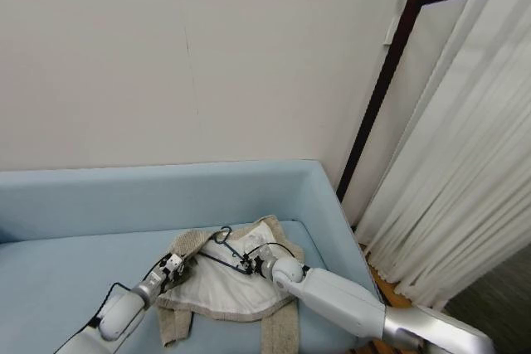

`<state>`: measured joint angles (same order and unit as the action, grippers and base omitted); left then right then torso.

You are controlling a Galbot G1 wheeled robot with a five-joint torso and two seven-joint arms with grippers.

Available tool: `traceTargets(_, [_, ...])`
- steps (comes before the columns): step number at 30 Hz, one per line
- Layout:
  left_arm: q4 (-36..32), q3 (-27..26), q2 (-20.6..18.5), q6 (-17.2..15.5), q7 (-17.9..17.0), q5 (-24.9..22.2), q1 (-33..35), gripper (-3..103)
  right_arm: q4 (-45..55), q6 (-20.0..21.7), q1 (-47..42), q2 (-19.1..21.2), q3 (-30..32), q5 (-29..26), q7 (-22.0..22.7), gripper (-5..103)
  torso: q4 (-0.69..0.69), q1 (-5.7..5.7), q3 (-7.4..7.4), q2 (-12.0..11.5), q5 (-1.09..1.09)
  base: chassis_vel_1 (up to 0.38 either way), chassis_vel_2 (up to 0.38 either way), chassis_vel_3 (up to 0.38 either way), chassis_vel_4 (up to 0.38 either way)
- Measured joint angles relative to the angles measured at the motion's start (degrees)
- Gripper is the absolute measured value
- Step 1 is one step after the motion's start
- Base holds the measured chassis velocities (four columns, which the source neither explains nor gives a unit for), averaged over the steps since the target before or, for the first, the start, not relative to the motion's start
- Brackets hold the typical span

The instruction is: Pick up the clothes from the sofa and hang them on the clothes hanger.

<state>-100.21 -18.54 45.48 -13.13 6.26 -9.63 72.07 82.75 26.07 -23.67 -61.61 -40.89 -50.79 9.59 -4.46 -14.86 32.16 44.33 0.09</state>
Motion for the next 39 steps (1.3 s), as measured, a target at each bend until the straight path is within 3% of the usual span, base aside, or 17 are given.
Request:
traceTargets(8, [0.0, 0.1, 0.0, 0.1, 0.2, 0.0, -0.2, 1, 1.5, 0.1, -0.2, 0.6, 0.2, 0.1, 0.6, 5, 0.0, 0.0, 0.0, 0.0, 0.0, 0.0, 0.0, 0.0, 0.0])
traceTargets(15, [0.0, 0.1, 0.0, 0.2, 0.3, 0.0, 0.0, 1, 1.4, 0.1, -0.9, 0.6, 0.2, 0.7, 0.9, 11, 0.0, 0.0, 0.0, 0.0, 0.0, 0.0, 0.0, 0.0, 0.0])
traceTargets(21, [0.0, -0.1, -0.2, 0.2, 0.7, -0.1, -0.1, 1, 1.8, 0.5, -0.9, 0.9, 0.3, 0.9, 1.1, 22, 0.0, 0.0, 0.0, 0.0, 0.0, 0.0, 0.0, 0.0, 0.0])
traceTargets(26, [0.1, -0.1, -0.3, 0.2, 0.8, -0.2, -0.3, 1, 2.0, 0.5, -0.5, 1.0, 0.4, 0.8, 1.4, 44, 0.0, 0.0, 0.0, 0.0, 0.0, 0.0, 0.0, 0.0, 0.0])
traceTargets(29, [0.1, 0.0, -0.3, 0.2, 0.8, -0.2, -0.3, 1, 1.8, 0.5, -0.5, 1.1, 0.6, 0.7, 1.6, 48, 0.0, 0.0, 0.0, 0.0, 0.0, 0.0, 0.0, 0.0, 0.0])
traceTargets(39, [0.1, 0.0, -0.3, 0.3, 0.8, -0.2, -0.1, 1, 0.0, 0.4, -0.7, 0.6, 1.0, 0.1, 1.6, 25, 0.0, 0.0, 0.0, 0.0, 0.0, 0.0, 0.0, 0.0, 0.0])
